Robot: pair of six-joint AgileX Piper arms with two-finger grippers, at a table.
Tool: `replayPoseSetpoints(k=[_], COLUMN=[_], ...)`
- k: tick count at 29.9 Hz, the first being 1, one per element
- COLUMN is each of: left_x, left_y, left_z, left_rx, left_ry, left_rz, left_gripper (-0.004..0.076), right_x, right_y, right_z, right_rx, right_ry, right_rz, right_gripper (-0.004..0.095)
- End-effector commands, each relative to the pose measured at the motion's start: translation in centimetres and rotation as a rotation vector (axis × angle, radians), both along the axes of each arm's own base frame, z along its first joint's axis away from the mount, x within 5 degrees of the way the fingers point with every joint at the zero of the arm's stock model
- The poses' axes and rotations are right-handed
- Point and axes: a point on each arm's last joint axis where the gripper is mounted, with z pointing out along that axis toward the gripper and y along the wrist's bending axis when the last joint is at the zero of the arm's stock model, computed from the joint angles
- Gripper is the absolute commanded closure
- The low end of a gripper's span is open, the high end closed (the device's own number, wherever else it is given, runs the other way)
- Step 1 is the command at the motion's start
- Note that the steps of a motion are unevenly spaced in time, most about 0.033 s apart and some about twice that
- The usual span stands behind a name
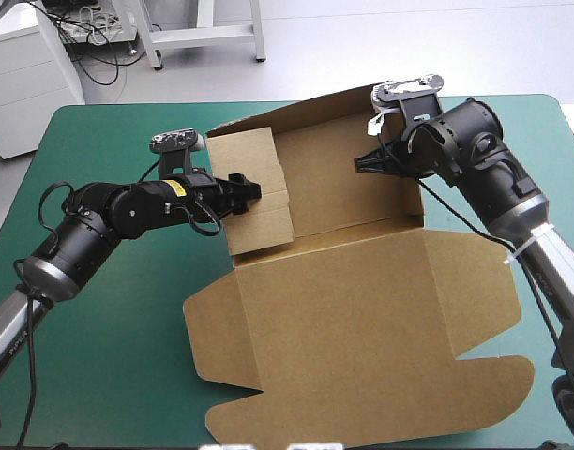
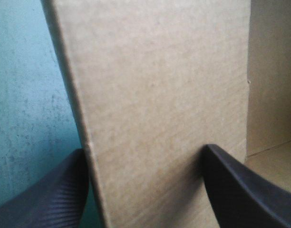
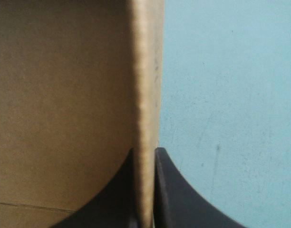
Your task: Fold the box
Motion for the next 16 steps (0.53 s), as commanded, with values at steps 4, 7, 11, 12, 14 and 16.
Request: replayPoseSetpoints(k=[4,7,11,12,14,16], left_x=[-0.52,-0.44,-0.37,-0.39,-0.44,-0.47], left_y=[-0.45,-0.58,-0.64,-0.68,-0.77,-0.85], left_z=[2.27,1.87,1.75,1.77,1.82,1.88], left_rx=[-0.135,-0.124,-0.117,-0.116,-0.121,-0.128], left_ry=[-0.057,-0.032,-0.032,-0.035,-0.039,-0.042], left_rz=[0.016,0.006,-0.001,-0.008,-0.02,-0.029], left_gripper=[0.0249,0.0276,0.0512,0.0603,0.0761,0.075], right_x=[-1.43,-1.44,-1.47,-1.47,-1.47,-1.47], right_y=[0.12,0.12,0.17,0.17,0.17,0.17], right_z=[3.02,3.01,2.99,2.99,2.99,2.99], right_rx=[0.141,0.14,0.147,0.147,0.147,0.147], right_ry=[-0.122,-0.12,-0.116,-0.116,-0.116,-0.116], right_rz=[0.034,0.034,0.036,0.036,0.036,0.036], right_gripper=[0.0916,0.0916,0.0916,0.0916,0.0916,0.0916])
